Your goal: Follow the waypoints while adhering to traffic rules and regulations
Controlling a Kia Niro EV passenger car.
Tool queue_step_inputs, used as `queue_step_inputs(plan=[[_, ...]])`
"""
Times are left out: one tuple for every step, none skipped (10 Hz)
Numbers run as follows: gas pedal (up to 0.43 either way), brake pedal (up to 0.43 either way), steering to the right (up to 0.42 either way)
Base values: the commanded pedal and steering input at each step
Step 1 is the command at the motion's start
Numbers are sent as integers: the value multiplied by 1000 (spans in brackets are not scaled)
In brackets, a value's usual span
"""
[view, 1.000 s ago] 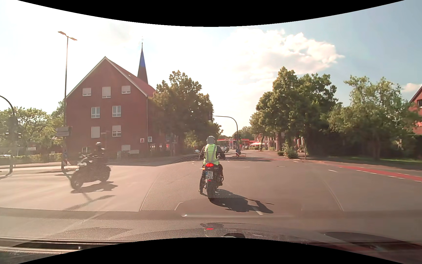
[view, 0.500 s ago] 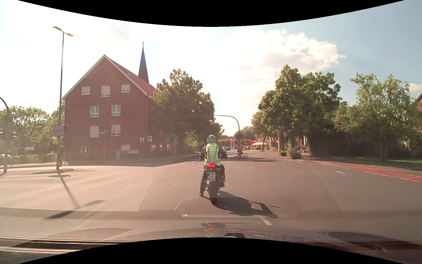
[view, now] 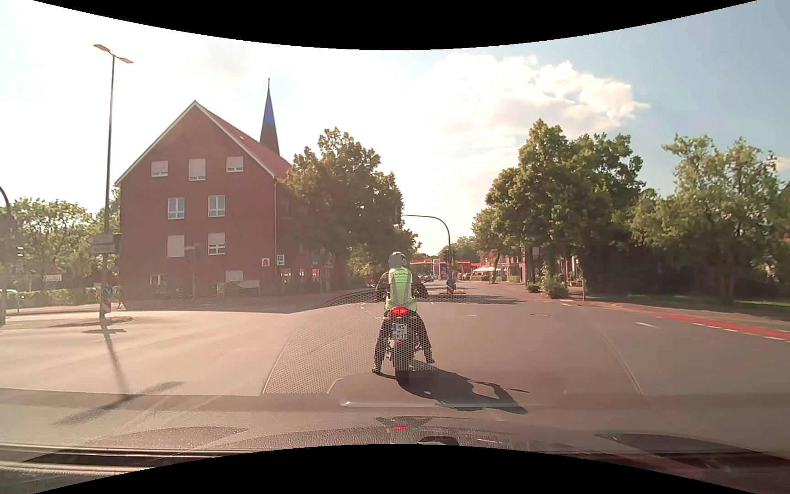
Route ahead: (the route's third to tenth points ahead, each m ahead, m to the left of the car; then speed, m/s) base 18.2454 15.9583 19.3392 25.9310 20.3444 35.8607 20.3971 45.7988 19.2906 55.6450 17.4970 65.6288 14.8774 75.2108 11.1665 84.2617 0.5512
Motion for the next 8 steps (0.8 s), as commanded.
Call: queue_step_inputs(plan=[[0,24,-36],[0,24,-37],[0,37,-37],[0,43,-37],[0,49,-37],[0,49,-38],[0,55,-38],[0,55,-38]])
